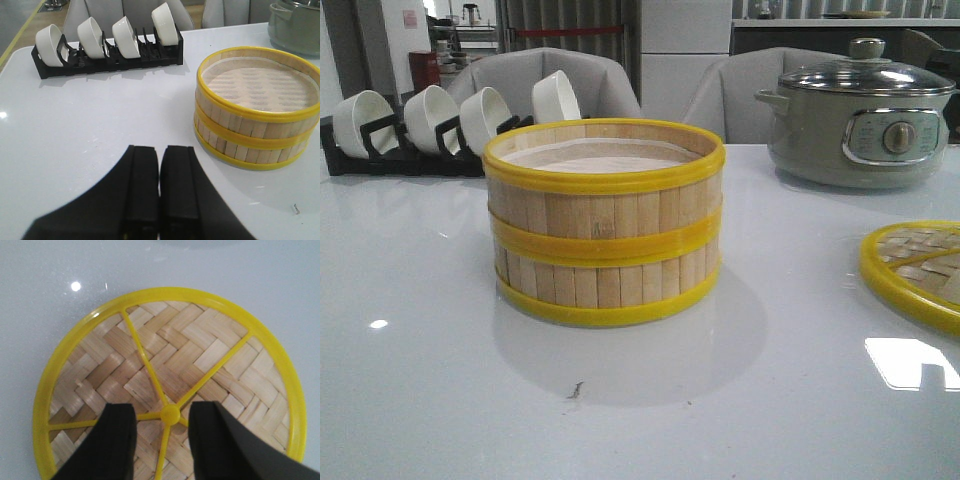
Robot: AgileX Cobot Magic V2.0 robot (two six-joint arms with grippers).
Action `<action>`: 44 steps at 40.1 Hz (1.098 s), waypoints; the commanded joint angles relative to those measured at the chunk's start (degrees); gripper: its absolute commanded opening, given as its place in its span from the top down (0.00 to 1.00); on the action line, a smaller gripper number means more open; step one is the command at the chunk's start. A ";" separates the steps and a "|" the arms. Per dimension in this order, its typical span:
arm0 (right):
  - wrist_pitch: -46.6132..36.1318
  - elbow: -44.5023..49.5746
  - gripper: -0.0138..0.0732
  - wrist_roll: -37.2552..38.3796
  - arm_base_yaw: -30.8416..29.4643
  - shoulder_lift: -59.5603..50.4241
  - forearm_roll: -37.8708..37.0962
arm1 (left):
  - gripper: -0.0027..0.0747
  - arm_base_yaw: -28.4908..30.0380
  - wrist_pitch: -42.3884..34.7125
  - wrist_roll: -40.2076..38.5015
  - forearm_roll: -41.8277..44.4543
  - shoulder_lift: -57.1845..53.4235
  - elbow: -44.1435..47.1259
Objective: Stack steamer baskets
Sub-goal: 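Move the right gripper down to the hub of the bamboo lid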
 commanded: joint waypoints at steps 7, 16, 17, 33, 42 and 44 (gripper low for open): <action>6.88 -10.90 0.42 -0.18 -0.30 6.29 -0.27 | 0.85 -0.13 -4.38 -0.35 -0.02 0.44 -1.49; 8.06 -11.46 0.42 -0.18 -0.30 8.07 -0.32 | 0.85 -0.13 -4.38 -0.35 -0.02 0.44 -1.49; 8.31 -11.46 0.42 -0.18 -0.30 8.07 -0.32 | 0.85 -0.13 -4.38 -0.35 -0.02 0.44 -1.49; 9.58 -11.46 0.42 -0.18 -0.81 8.07 -0.32 | 0.85 -0.13 -4.38 -0.35 -0.02 0.44 -1.49; 9.73 -11.46 0.42 -0.18 -1.56 8.07 -0.32 | 0.85 -0.13 -4.38 -0.35 -0.02 0.44 -1.49; 9.58 -11.46 0.42 -0.18 -1.61 8.07 -0.32 | 0.85 -0.13 -4.38 -0.35 -0.02 0.44 -1.49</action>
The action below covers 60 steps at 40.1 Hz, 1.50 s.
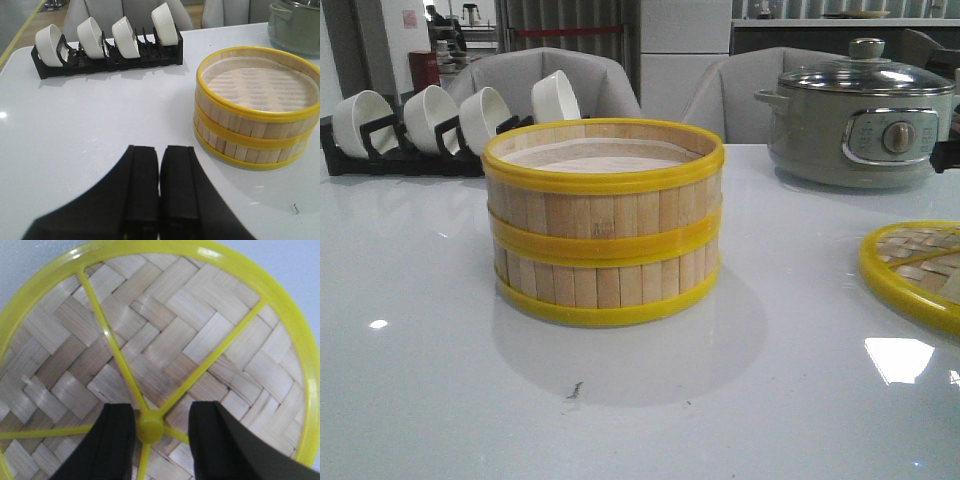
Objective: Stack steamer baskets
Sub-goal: 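Grasp the lid's centre hub with the right gripper and lift it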
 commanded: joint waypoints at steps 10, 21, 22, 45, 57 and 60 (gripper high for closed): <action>-2.80 -1.78 0.42 -0.18 -0.39 -2.09 -0.27 | 0.85 -0.13 -4.38 -0.35 -0.02 0.44 -1.49; -2.90 -1.78 0.42 -0.18 -0.22 -1.51 -0.21 | 0.85 -0.13 -4.38 -0.35 -0.02 0.44 -1.49; -2.90 -1.78 0.43 -0.18 -0.22 -1.51 -0.15 | 0.85 -0.13 -4.38 -0.35 -0.02 0.44 -1.49; 0.44 -3.35 0.81 -0.18 2.65 -1.62 1.92 | 0.85 -0.13 -4.38 -0.35 -0.02 0.44 -1.49; 8.86 -16.04 0.81 -0.18 9.03 -4.10 1.92 | 0.85 -0.13 -4.38 -0.35 -0.02 0.44 -1.49; 11.38 -20.77 0.81 -0.18 11.33 -4.22 1.92 | 0.85 -0.13 -4.38 -0.35 -0.02 0.44 -1.49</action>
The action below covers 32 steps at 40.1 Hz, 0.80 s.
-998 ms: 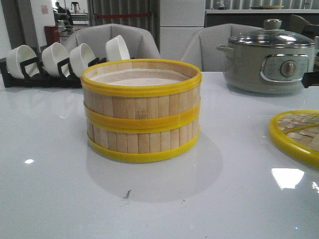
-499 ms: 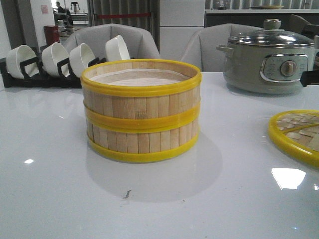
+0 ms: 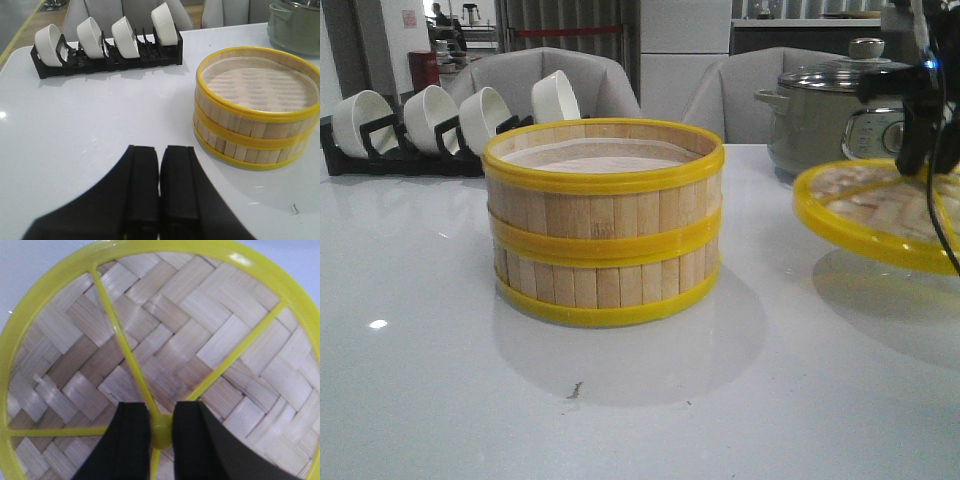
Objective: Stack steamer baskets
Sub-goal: 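Grasp the lid's centre hub with the right gripper and lift it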
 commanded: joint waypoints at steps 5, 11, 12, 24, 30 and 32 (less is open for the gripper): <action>3.40 -14.38 0.81 -0.18 6.51 -3.76 0.00 | 0.85 -0.13 -4.38 -0.35 0.00 0.44 -1.49; 4.52 -24.35 0.81 -0.18 12.71 -1.26 1.39 | 0.85 -0.13 -4.38 -0.35 0.00 0.44 -1.49; 4.73 -25.67 0.81 -0.18 13.94 -0.60 1.96 | 0.85 -0.13 -4.38 -0.35 0.00 0.44 -1.49; 7.78 -41.36 0.81 -0.18 24.42 10.41 6.59 | 0.85 -0.13 -4.38 -0.35 0.00 0.44 -1.49; 9.18 -44.30 0.81 -0.18 27.09 14.18 6.59 | 0.85 -0.13 -4.38 -0.35 0.00 0.44 -1.49; 9.18 -44.30 0.81 -0.18 27.50 14.61 6.59 | 0.85 -0.13 -4.38 -0.35 0.00 0.44 -1.49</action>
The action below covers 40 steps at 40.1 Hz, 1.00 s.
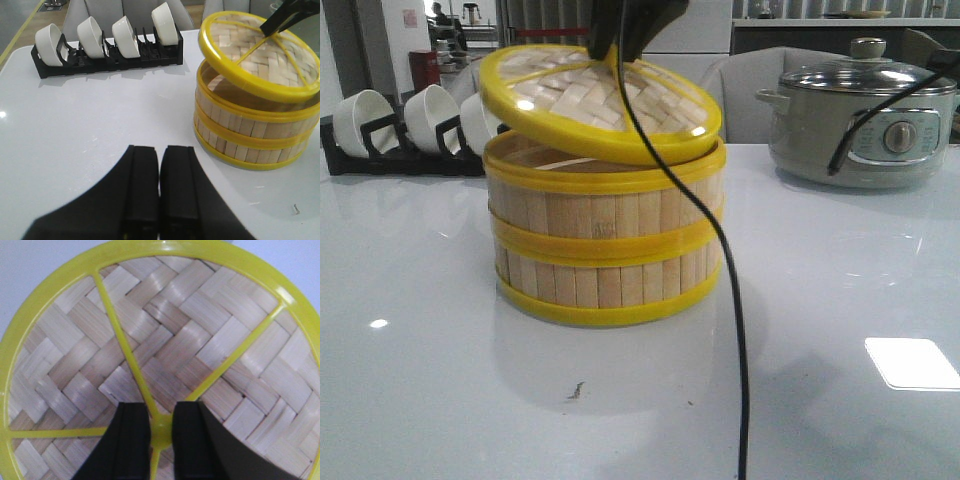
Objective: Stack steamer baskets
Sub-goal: 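Carry the lid over the stacked baskets with the right gripper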
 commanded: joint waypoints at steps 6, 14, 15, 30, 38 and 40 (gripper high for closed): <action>-1.72 -2.60 0.81 -0.18 0.77 -2.53 0.30 | 0.85 -0.13 -4.38 -0.35 0.10 0.44 -1.49; 0.00 -2.60 0.81 -0.18 0.77 -2.42 -1.79 | 0.85 -0.13 -4.38 -0.35 0.10 0.44 -1.49; 0.15 -2.60 0.81 -0.18 0.77 -2.42 -1.86 | 0.85 -0.13 -4.38 -0.35 0.10 0.44 -1.49; 1.07 -2.95 0.81 -0.18 0.70 -4.37 -1.96 | 0.85 -0.13 -4.38 -0.35 0.10 0.44 -1.49; 4.22 -2.95 0.81 -0.18 0.70 -4.50 -1.96 | 0.85 -0.13 -4.38 -0.35 0.10 0.44 -1.49; 4.47 -2.95 0.81 -0.18 0.70 -4.50 -1.96 | 0.85 -0.13 -4.38 -0.35 0.10 0.44 -1.49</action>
